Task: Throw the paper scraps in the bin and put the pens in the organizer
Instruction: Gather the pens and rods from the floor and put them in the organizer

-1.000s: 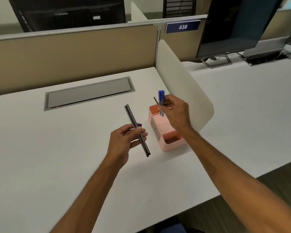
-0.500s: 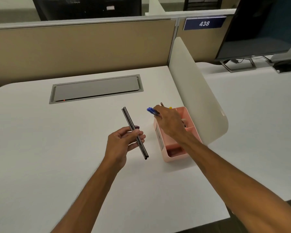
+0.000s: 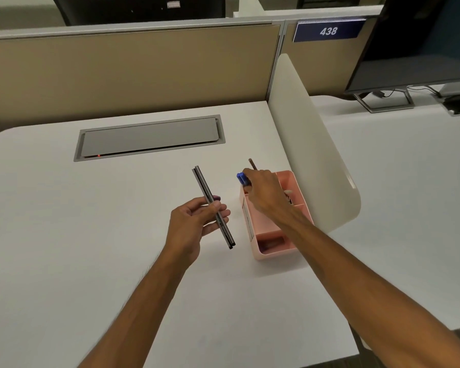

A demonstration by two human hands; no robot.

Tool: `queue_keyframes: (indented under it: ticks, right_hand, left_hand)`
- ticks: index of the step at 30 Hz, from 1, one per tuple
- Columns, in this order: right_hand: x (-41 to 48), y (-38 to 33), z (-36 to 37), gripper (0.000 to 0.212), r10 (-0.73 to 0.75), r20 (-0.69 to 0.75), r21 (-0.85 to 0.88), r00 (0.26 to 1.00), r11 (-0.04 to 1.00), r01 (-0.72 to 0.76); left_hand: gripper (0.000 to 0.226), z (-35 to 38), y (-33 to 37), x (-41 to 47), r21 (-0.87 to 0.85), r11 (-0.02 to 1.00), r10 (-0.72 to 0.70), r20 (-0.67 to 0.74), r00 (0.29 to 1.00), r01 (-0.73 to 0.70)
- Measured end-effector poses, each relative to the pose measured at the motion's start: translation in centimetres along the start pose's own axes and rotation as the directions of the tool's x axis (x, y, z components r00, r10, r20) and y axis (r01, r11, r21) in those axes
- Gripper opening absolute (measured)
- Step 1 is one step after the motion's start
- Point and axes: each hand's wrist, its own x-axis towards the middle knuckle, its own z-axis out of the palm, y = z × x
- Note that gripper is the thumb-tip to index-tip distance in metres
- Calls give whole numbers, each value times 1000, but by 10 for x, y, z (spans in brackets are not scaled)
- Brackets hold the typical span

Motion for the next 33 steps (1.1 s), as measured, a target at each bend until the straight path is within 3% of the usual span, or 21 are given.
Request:
queue_keyframes:
  ticks: [11,15,16,18,20,23,29,33]
  right_hand:
    - [-1,-3,-15,14,52,43,122,998,991,-57]
    - [-14,-11,-36,21,93,-91,315,992,947,-60]
    - [-18,-14,-43,21,114,-103,431,988,900,-59]
    - [-25,-19,-58,22,109,19,709,994,700,-90]
    - [-30,-22,-69,28,26,117,815,993,569,-111]
    - [-34,-26,-76,29,-14,104,800,994,595,-75]
    - [-39,-22,-94,22,0,61,837,998,545,-51]
    - [-37,-13,-117,19,80,-53,858,995,514,4]
  left_hand:
    - [19,5,6,-1,-9,1000,14,2,1000,-14]
    - [18,8,8,-2,57,997,50,53,997,-53]
    - [17,10,9,-2,90,993,64,74,995,-70]
    - [17,13,12,-1,178,978,89,126,988,-110]
    - [15,17,16,-1,246,958,103,180,978,-146]
    - [13,25,20,0,295,938,110,244,964,-182]
    - [19,37,26,3,315,923,125,303,945,-223]
    - [30,41,30,5,304,907,202,292,935,-291]
